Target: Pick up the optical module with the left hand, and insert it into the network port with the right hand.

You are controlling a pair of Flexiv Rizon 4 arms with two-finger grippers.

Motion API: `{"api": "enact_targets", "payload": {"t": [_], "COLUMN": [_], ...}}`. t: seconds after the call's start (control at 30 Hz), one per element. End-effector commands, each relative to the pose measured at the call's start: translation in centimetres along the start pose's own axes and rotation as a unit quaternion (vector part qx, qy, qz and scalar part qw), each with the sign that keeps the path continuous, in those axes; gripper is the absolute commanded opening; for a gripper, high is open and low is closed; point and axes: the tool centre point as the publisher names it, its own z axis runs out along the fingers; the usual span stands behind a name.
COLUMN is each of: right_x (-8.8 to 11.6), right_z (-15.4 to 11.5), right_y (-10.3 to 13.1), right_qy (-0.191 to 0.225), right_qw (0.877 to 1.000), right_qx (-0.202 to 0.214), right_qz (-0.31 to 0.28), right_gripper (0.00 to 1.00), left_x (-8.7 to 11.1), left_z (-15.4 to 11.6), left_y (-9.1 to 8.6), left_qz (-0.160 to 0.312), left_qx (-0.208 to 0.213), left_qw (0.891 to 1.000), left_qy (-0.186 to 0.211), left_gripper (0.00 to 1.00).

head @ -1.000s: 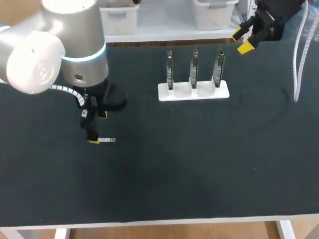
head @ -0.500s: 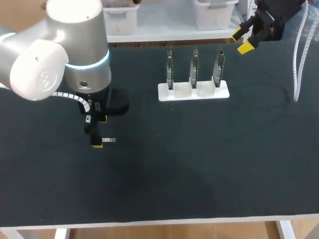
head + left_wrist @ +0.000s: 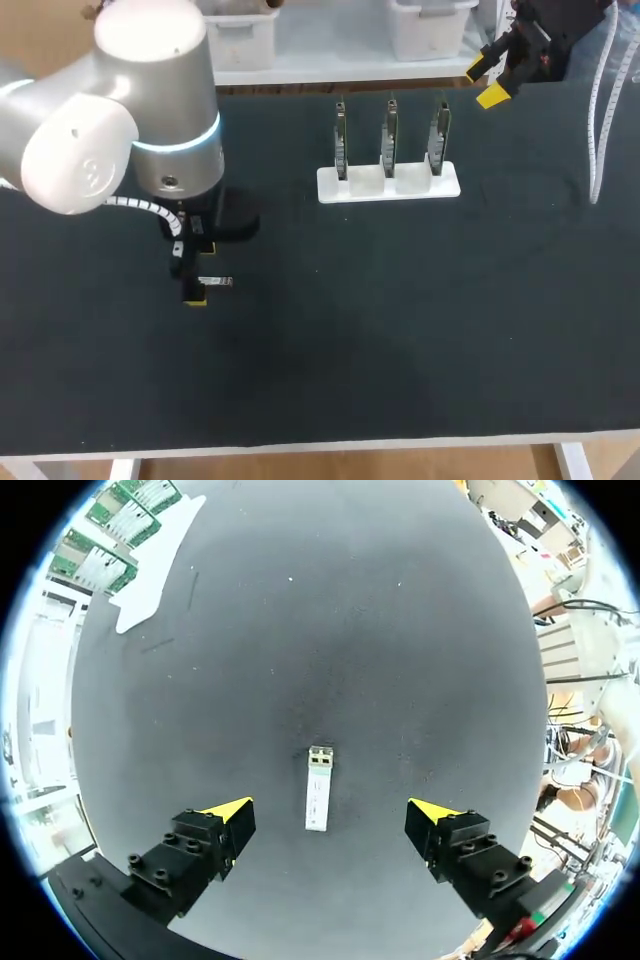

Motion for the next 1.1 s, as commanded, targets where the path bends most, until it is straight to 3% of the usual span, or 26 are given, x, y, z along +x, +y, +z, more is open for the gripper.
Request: {"api": "enact_targets", "payload": {"t": [0.03,0.7,1.1], "right_x": [-0.2,-0.2,-0.2], "right_z": [-0.2,-0.2,-0.2], "right_y": [-0.8,-0.8,-0.8], "right_qy": [0.001,0.001,0.001], "right_qw": [0.955,0.955,0.955], "right_qx": [-0.296,-0.296,-0.296], "right_qz": [0.0,0.0,0.0], "right_gripper": [1.0,1.0,1.0], "left_x": [-0.1,-0.2,0.1], "left_z": [0.2,0.7,1.3], "left_y": [0.4,1.1,0.6], "left_qz": [-0.003,-0.013,-0.033], "left_qx": [0.003,0.003,0.007], "left_qw": [1.0,1.0,0.999], "left_qy": [0.004,-0.002,-0.006], "left_gripper": [1.0,1.0,1.0]}}
